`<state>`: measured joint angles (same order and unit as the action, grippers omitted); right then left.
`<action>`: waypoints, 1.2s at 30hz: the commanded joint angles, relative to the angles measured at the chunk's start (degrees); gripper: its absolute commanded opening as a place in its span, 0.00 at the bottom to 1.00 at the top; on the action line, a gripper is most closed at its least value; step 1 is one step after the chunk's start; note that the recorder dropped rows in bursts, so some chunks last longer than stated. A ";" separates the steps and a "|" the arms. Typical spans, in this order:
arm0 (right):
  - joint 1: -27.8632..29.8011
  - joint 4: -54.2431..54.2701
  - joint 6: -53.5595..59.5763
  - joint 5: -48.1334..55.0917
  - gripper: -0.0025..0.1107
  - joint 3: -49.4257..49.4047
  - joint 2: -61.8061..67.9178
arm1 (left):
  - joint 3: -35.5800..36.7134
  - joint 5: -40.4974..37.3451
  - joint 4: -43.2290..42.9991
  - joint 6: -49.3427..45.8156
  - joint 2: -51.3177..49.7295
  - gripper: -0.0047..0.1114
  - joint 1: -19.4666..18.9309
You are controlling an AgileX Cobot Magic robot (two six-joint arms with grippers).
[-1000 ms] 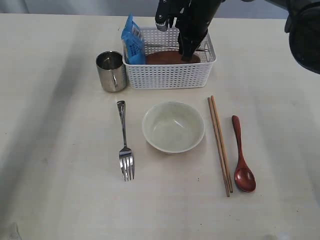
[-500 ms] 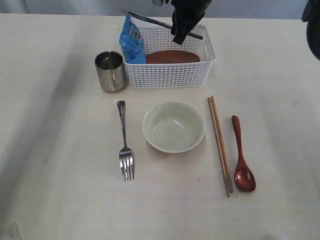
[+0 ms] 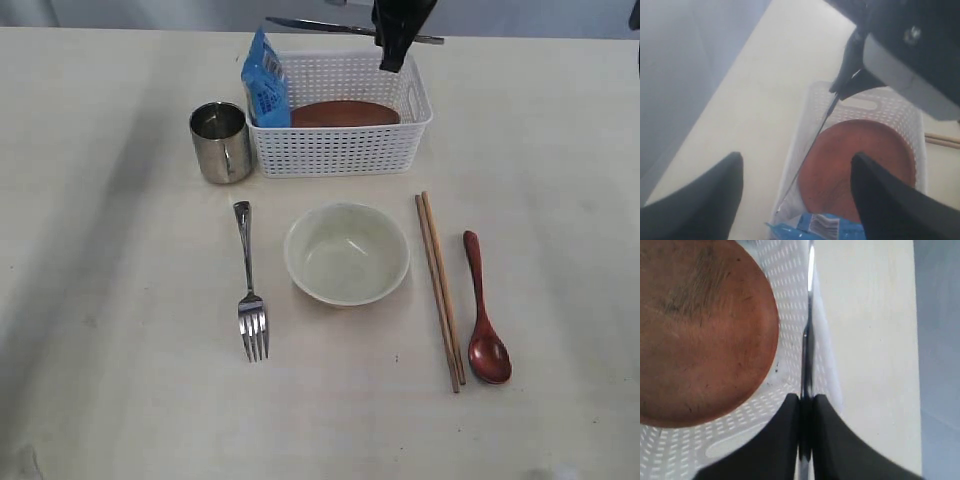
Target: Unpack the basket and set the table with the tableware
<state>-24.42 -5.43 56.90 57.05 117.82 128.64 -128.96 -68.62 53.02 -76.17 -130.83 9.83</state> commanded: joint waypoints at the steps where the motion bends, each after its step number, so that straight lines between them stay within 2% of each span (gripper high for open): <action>1: -1.79 -6.78 -2.14 0.93 0.02 0.09 -1.79 | -0.24 -1.34 1.21 5.87 2.95 0.57 0.06; 7: -4.40 -11.56 -4.12 3.00 0.02 -0.70 -3.98 | -0.24 -1.34 0.54 12.57 3.87 0.57 0.06; 12: -6.35 -19.04 -6.94 -2.73 0.02 -9.94 -8.00 | -0.24 -1.34 -2.02 16.56 3.66 0.57 0.06; 17: -8.08 -33.61 -16.07 -20.25 0.02 -27.70 -16.33 | -0.12 -1.34 -2.02 19.62 3.66 0.57 0.06; 20: -8.52 -48.51 -25.91 -32.55 0.02 -39.28 -21.83 | -0.12 -1.34 -2.02 22.04 3.66 0.57 0.06; 23: -8.36 -64.00 -38.13 -40.18 0.02 -46.36 -25.89 | -0.02 -1.34 -2.02 23.98 3.66 0.57 0.06; 25: -8.36 -75.00 -46.31 -41.15 0.02 -48.67 -27.36 | 0.68 -1.34 -2.02 24.35 3.66 0.57 0.06; 29: -8.36 -88.69 -59.78 -38.73 0.02 -49.28 -27.86 | 3.00 -1.34 -4.30 24.35 3.66 0.57 1.15; 33: -8.36 -93.97 -65.30 -38.15 0.02 -49.41 -27.86 | 6.02 -1.34 -8.09 24.21 3.66 0.57 3.17; 36: -8.50 -94.52 -63.26 -38.06 0.02 -51.29 -27.86 | 6.61 -1.34 -8.21 23.06 4.26 0.57 4.38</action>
<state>-32.79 -98.29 -6.57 18.61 68.00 101.40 -122.85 -69.57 44.90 -52.44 -127.61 13.03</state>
